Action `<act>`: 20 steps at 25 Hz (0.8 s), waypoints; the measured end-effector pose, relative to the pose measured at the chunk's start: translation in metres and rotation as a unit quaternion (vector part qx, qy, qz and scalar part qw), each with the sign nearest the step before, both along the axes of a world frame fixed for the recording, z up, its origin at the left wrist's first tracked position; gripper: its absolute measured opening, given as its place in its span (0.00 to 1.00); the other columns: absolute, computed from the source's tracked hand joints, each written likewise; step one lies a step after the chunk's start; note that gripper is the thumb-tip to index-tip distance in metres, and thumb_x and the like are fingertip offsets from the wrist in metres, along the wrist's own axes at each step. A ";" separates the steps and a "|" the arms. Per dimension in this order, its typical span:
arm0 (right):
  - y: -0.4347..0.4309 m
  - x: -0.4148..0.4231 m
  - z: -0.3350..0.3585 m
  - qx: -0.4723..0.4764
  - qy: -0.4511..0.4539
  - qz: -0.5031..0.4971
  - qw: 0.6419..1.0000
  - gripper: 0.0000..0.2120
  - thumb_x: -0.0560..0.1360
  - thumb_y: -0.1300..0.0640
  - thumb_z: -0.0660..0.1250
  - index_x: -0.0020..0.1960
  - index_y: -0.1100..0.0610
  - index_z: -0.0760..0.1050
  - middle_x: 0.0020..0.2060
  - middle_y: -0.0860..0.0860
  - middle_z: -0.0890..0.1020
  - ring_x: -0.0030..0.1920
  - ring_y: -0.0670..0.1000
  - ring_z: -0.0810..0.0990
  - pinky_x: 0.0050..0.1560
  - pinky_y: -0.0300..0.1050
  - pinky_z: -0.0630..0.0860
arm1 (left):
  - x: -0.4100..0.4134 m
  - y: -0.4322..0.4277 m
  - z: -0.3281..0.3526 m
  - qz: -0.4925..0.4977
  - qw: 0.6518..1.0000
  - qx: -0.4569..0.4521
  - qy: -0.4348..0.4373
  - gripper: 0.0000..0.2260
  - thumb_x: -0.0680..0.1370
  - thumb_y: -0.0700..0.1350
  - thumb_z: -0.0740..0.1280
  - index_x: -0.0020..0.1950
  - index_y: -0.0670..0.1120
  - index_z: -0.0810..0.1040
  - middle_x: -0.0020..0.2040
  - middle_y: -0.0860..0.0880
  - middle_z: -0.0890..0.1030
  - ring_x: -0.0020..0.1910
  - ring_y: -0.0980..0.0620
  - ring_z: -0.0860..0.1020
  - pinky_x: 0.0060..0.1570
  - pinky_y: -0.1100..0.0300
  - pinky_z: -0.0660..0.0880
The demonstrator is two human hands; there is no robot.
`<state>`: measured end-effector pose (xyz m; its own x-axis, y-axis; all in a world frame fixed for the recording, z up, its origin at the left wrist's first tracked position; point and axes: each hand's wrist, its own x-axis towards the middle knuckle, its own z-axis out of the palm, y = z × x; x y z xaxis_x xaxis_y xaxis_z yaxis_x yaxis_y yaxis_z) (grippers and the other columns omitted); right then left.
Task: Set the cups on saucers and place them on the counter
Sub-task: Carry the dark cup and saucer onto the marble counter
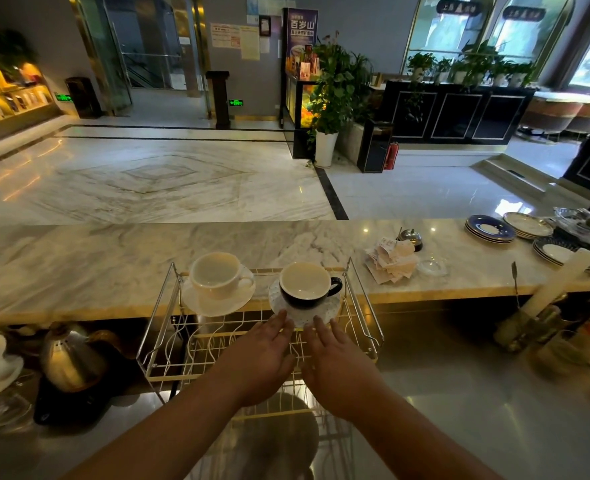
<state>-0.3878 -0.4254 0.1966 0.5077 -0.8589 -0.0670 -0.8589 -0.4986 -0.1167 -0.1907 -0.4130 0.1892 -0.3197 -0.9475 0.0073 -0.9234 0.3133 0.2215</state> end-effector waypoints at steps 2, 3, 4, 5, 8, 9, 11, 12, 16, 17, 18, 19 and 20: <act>-0.005 -0.003 0.001 0.007 0.002 -0.004 1.000 0.36 0.81 0.36 0.48 0.82 0.53 0.43 0.82 0.56 0.45 0.81 0.62 0.43 0.79 0.57 0.49 | -0.004 -0.005 0.001 0.004 1.000 0.005 0.004 0.32 0.84 0.60 0.49 0.85 0.49 0.46 0.86 0.47 0.43 0.84 0.51 0.46 0.74 0.58 0.42; -0.008 -0.004 0.002 0.012 0.000 -0.009 1.000 0.37 0.81 0.35 0.47 0.82 0.53 0.42 0.82 0.56 0.45 0.81 0.61 0.42 0.79 0.58 0.50 | -0.006 -0.007 0.002 0.005 1.000 0.006 0.005 0.32 0.84 0.60 0.50 0.85 0.49 0.46 0.86 0.47 0.43 0.84 0.52 0.46 0.74 0.58 0.41; -0.011 -0.006 0.003 0.015 -0.001 -0.014 1.000 0.37 0.80 0.33 0.46 0.82 0.53 0.42 0.82 0.56 0.45 0.81 0.61 0.42 0.80 0.58 0.51 | -0.009 -0.010 0.002 0.005 1.000 0.007 0.004 0.32 0.84 0.60 0.50 0.85 0.49 0.47 0.86 0.46 0.44 0.84 0.52 0.46 0.74 0.58 0.41; -0.014 -0.007 0.004 0.015 -0.001 -0.016 1.000 0.38 0.80 0.33 0.46 0.82 0.53 0.43 0.82 0.55 0.45 0.81 0.60 0.43 0.79 0.59 0.52 | -0.011 -0.013 0.003 0.004 1.000 0.009 0.002 0.32 0.84 0.60 0.51 0.85 0.48 0.47 0.86 0.46 0.44 0.84 0.51 0.46 0.74 0.59 0.41; -0.021 -0.010 0.003 0.012 0.002 -0.016 1.000 0.37 0.80 0.33 0.45 0.82 0.53 0.44 0.82 0.57 0.46 0.81 0.61 0.44 0.79 0.59 0.54 | -0.016 -0.021 0.005 0.005 1.000 0.018 0.007 0.32 0.85 0.58 0.52 0.85 0.47 0.48 0.86 0.45 0.45 0.84 0.49 0.48 0.73 0.59 0.42; -0.023 -0.010 0.003 0.011 -0.001 -0.019 1.000 0.37 0.81 0.34 0.45 0.82 0.53 0.44 0.82 0.57 0.47 0.81 0.60 0.44 0.79 0.59 0.53 | -0.017 -0.024 0.006 0.004 1.000 0.019 0.006 0.32 0.85 0.58 0.52 0.85 0.47 0.48 0.86 0.45 0.45 0.84 0.49 0.48 0.73 0.59 0.42; -0.029 -0.011 0.003 0.010 -0.003 -0.022 1.000 0.36 0.81 0.35 0.46 0.82 0.54 0.44 0.82 0.57 0.47 0.81 0.60 0.45 0.79 0.58 0.52 | -0.019 -0.028 0.008 0.005 1.000 0.025 0.006 0.33 0.84 0.60 0.52 0.85 0.48 0.48 0.86 0.46 0.45 0.84 0.48 0.48 0.75 0.58 0.44; -0.032 -0.011 0.003 0.011 -0.001 -0.023 1.000 0.36 0.81 0.36 0.46 0.82 0.54 0.44 0.82 0.57 0.47 0.81 0.60 0.44 0.79 0.58 0.52 | -0.020 -0.030 0.008 0.007 1.000 0.030 0.006 0.33 0.84 0.60 0.52 0.85 0.48 0.48 0.86 0.46 0.45 0.84 0.48 0.48 0.76 0.57 0.47; -0.039 -0.013 0.003 0.022 0.004 -0.025 0.999 0.36 0.81 0.36 0.46 0.82 0.54 0.43 0.82 0.57 0.45 0.81 0.59 0.42 0.79 0.58 0.51 | -0.023 -0.037 0.010 0.010 0.999 0.038 -0.005 0.33 0.84 0.59 0.53 0.85 0.48 0.48 0.86 0.46 0.45 0.84 0.48 0.50 0.78 0.53 0.51; -0.040 -0.013 0.002 0.023 0.005 -0.025 0.999 0.36 0.81 0.36 0.46 0.82 0.54 0.43 0.82 0.57 0.45 0.81 0.59 0.42 0.79 0.58 0.51 | -0.023 -0.038 0.010 0.010 0.999 0.039 -0.007 0.33 0.84 0.59 0.53 0.85 0.48 0.48 0.86 0.46 0.45 0.84 0.48 0.50 0.78 0.53 0.51; -0.040 -0.013 0.003 0.025 0.005 -0.026 0.999 0.36 0.81 0.36 0.46 0.82 0.54 0.43 0.82 0.57 0.45 0.81 0.59 0.42 0.79 0.58 0.52 | -0.023 -0.039 0.010 0.010 0.999 0.040 -0.009 0.33 0.84 0.59 0.52 0.85 0.48 0.48 0.86 0.46 0.45 0.84 0.47 0.50 0.78 0.53 0.51; -0.040 -0.013 0.003 0.025 0.003 -0.027 0.999 0.36 0.81 0.36 0.46 0.82 0.53 0.43 0.82 0.57 0.45 0.81 0.59 0.43 0.79 0.59 0.53 | -0.022 -0.039 0.010 0.010 0.999 0.040 -0.011 0.33 0.84 0.59 0.52 0.85 0.48 0.48 0.86 0.46 0.45 0.84 0.47 0.51 0.78 0.54 0.51; -0.040 -0.012 0.003 0.023 0.004 -0.027 0.999 0.36 0.81 0.36 0.46 0.82 0.54 0.43 0.82 0.57 0.45 0.81 0.60 0.43 0.79 0.59 0.53 | -0.022 -0.038 0.009 0.011 0.999 0.040 -0.012 0.33 0.83 0.59 0.52 0.85 0.48 0.48 0.86 0.46 0.45 0.84 0.47 0.51 0.77 0.54 0.51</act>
